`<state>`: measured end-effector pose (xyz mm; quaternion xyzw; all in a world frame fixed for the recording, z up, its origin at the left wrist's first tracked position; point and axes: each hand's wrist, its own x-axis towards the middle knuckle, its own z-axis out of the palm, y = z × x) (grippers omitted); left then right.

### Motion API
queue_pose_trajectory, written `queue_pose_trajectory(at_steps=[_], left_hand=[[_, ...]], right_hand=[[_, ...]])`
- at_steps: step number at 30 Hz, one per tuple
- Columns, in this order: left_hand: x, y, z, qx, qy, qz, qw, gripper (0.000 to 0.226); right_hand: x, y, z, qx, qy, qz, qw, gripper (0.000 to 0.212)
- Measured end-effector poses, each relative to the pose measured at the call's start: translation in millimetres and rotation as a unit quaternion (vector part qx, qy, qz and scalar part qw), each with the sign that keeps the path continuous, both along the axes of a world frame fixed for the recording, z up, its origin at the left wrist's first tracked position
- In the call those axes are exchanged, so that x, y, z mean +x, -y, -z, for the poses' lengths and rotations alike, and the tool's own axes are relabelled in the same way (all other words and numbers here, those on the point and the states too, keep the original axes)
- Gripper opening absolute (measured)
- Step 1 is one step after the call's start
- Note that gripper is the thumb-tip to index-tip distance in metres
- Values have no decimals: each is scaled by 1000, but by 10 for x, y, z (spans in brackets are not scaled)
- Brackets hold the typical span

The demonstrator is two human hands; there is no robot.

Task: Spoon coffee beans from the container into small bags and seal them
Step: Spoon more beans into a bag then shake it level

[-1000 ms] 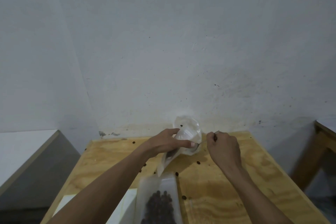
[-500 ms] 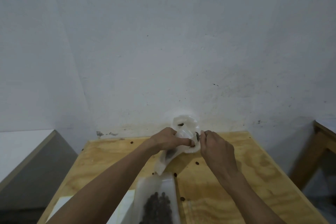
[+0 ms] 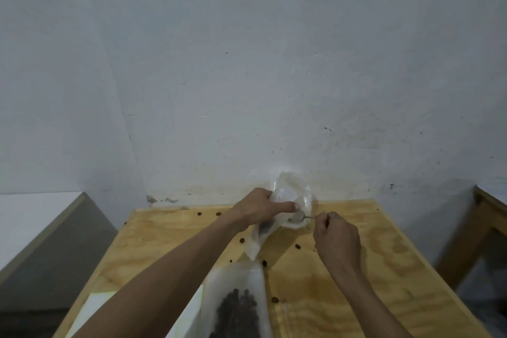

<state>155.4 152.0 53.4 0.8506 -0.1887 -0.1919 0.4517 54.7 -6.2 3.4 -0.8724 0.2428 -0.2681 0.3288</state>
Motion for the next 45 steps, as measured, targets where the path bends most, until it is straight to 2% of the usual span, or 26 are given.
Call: queue_pose_trajectory(at_steps=[2, 4, 9, 11, 14, 20, 26, 31, 36, 38, 41, 45], left_hand=[[27, 87, -84, -23, 22, 3, 999, 67], [29, 151, -187, -21, 25, 18, 999, 57], [61, 75, -165, 5, 15, 31, 999, 46], [79, -24, -119, 17, 24, 34, 999, 49], [107, -184, -67, 26, 36, 38, 998, 51], [159, -416, 55, 29, 20, 37, 999, 66], [123, -453, 47, 23, -7, 53, 998, 70], [69, -425, 13, 7, -4, 66, 998, 64], [25, -484, -54, -30, -12, 55, 998, 68], [13, -498, -64, -40, -16, 55, 998, 69], [11, -466, -58, -39, -15, 60, 997, 68], [-24, -380, -94, -44, -2, 73, 996, 51]], right_hand=[[-14, 0, 33, 50, 9, 7, 999, 47], [-30, -1, 33, 130, 11, 25, 991, 48], [-22, 41, 8, 353, 15, 50, 934, 38], [-25, 61, 32, 398, 26, 47, 916, 34], [-62, 92, 25, 411, 42, 25, 910, 32], [-118, 197, -190, 384, 77, 5, 920, 31], [-110, 298, -623, 309, 92, -32, 946, 33], [-61, 148, -845, 195, 69, -123, 971, 35], [-19, 163, -790, 2, 146, -82, 986, 42], [-23, 137, -683, -74, 113, -86, 987, 43], [10, 28, -457, -131, 23, -70, 989, 43], [104, -41, -280, -107, -37, -2, 994, 41]])
